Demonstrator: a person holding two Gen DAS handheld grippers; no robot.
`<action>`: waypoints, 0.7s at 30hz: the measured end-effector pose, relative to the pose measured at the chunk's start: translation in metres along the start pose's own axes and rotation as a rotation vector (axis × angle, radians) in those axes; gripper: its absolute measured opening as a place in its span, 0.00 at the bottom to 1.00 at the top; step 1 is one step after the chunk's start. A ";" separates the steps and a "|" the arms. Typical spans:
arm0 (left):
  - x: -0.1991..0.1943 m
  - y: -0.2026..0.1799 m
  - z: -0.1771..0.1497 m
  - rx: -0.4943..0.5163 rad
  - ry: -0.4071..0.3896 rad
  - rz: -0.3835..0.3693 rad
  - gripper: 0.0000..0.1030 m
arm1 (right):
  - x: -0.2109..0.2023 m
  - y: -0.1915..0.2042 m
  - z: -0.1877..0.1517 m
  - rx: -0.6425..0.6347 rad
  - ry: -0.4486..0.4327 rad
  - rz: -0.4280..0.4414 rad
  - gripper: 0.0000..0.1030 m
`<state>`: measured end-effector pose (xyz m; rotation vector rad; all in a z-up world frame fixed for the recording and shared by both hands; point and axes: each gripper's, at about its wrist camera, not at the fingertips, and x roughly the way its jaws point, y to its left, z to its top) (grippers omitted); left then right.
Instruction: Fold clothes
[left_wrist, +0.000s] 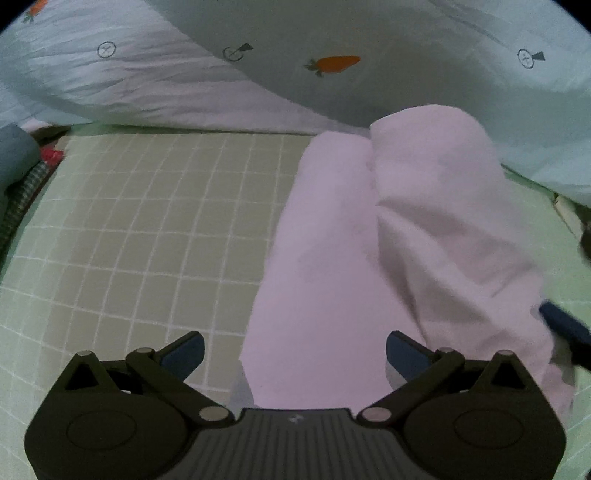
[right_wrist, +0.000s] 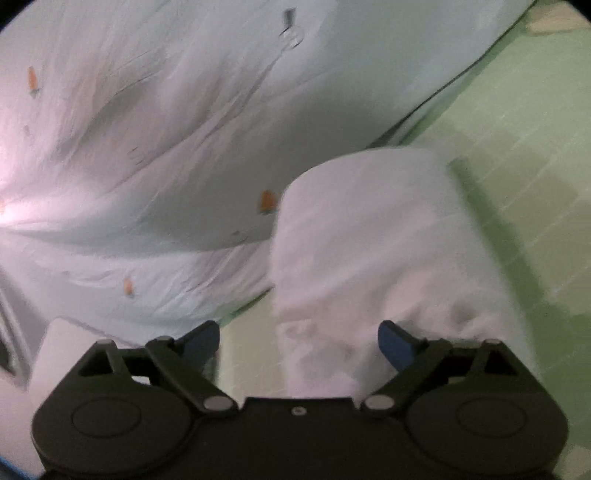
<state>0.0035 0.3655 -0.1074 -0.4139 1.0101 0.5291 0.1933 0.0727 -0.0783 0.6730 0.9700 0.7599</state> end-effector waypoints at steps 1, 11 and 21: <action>-0.003 -0.002 0.001 -0.008 -0.009 -0.021 1.00 | -0.003 -0.002 -0.001 -0.006 -0.015 -0.035 0.91; -0.008 -0.016 0.016 -0.122 -0.056 -0.265 1.00 | -0.027 -0.033 -0.005 -0.008 -0.094 -0.382 0.99; 0.050 -0.035 0.017 -0.225 0.138 -0.392 0.42 | -0.020 -0.045 -0.019 0.021 -0.028 -0.419 0.99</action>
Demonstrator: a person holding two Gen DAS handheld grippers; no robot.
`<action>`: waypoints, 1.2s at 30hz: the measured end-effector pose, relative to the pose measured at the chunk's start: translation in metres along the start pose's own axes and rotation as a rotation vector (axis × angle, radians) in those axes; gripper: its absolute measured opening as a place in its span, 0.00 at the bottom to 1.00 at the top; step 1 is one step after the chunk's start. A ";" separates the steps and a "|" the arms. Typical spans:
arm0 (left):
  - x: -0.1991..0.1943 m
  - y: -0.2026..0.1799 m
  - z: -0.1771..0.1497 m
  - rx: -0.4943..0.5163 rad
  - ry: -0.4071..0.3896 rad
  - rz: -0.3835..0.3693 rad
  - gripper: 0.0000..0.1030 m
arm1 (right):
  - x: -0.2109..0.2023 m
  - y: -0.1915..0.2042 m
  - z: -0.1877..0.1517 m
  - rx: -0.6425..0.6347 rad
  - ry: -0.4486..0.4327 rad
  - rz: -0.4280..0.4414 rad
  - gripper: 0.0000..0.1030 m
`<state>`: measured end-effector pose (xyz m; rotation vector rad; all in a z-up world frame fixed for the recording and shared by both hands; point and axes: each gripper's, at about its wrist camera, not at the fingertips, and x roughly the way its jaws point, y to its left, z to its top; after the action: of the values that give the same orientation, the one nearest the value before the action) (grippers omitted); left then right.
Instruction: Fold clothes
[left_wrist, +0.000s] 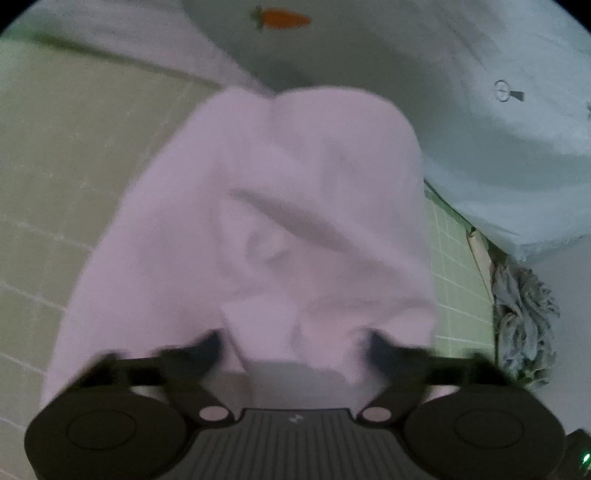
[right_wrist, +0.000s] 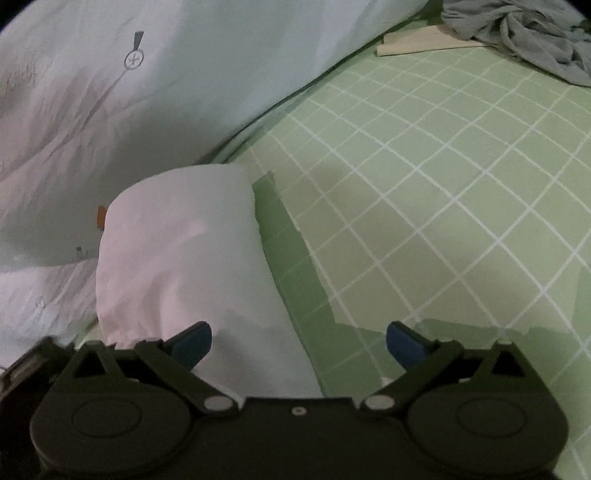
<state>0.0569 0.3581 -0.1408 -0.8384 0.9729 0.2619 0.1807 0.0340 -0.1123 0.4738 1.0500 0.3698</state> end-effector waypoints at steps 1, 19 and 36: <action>-0.001 -0.004 -0.001 0.015 -0.012 0.011 0.25 | 0.001 0.000 0.000 -0.002 0.001 -0.001 0.99; -0.077 0.070 0.009 -0.001 -0.197 0.265 0.22 | 0.008 0.023 -0.013 -0.130 0.027 -0.019 0.99; -0.036 0.030 -0.009 0.052 -0.115 0.053 0.35 | 0.022 0.039 -0.022 -0.205 0.086 -0.048 0.99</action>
<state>0.0147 0.3774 -0.1296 -0.7425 0.8911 0.3253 0.1689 0.0823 -0.1166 0.2508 1.0918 0.4531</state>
